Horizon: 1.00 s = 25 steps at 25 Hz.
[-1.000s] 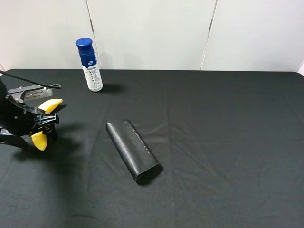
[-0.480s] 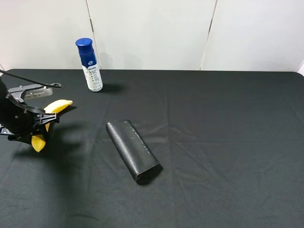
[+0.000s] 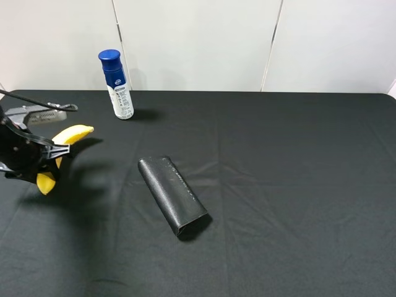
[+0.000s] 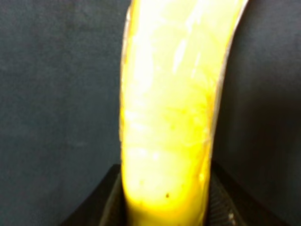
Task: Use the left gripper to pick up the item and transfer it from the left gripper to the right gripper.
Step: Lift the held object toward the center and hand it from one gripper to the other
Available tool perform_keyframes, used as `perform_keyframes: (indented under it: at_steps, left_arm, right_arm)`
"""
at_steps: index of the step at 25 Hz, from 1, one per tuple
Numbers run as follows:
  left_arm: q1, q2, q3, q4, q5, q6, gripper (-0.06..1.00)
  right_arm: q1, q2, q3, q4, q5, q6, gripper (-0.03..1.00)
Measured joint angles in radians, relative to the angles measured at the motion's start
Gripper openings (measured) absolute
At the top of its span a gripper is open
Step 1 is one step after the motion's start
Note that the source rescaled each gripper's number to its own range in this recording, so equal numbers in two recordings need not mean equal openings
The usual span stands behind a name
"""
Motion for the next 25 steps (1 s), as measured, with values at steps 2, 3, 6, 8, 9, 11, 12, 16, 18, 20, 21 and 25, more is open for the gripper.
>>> perform_keyframes:
  at_steps: [2, 3, 6, 8, 9, 11, 12, 16, 18, 20, 21, 25]
  left_arm:
    - [0.000, -0.048, -0.001, 0.000, 0.031, 0.002, 0.00]
    - [0.000, -0.075, -0.001, 0.000, 0.051, 0.002, 0.00]
    - [0.000, -0.158, -0.001, 0.010, 0.118, 0.003, 0.00]
    - [0.000, -0.212, -0.002, 0.010, 0.167, 0.004, 0.00]
    - [0.000, -0.241, -0.002, 0.010, 0.189, 0.009, 0.00]
    - [0.000, -0.290, -0.002, 0.010, 0.246, 0.030, 0.00]
    - [0.000, -0.314, -0.002, 0.010, 0.273, 0.043, 0.00]
    - [0.000, -0.395, -0.002, 0.010, 0.357, 0.078, 0.00]
    - [0.000, -0.419, -0.007, 0.010, 0.394, 0.105, 0.00]
    - [-0.001, -0.426, -0.029, -0.017, 0.438, 0.152, 0.00]
    - [-0.006, -0.428, -0.044, -0.029, 0.457, 0.176, 0.00]
    - [-0.072, -0.429, -0.138, -0.059, 0.519, 0.280, 0.00]
  right_arm:
    - [0.000, 0.000, 0.000, 0.000, 0.000, 0.000, 1.00]
    - [0.000, 0.000, 0.000, 0.000, 0.000, 0.000, 1.00]
    - [0.000, 0.000, 0.000, 0.000, 0.000, 0.000, 1.00]
    - [0.000, 0.000, 0.000, 0.000, 0.000, 0.000, 1.00]
    - [0.000, 0.000, 0.000, 0.000, 0.000, 0.000, 1.00]
    - [0.000, 0.000, 0.000, 0.000, 0.000, 0.000, 1.00]
    - [0.000, 0.000, 0.000, 0.000, 0.000, 0.000, 1.00]
    - [0.000, 0.000, 0.000, 0.000, 0.000, 0.000, 1.00]
    - [0.000, 0.000, 0.000, 0.000, 0.000, 0.000, 1.00]
    - [0.000, 0.000, 0.000, 0.000, 0.000, 0.000, 1.00]
    - [0.000, 0.000, 0.000, 0.000, 0.000, 0.000, 1.00]
    - [0.000, 0.000, 0.000, 0.000, 0.000, 0.000, 1.00]
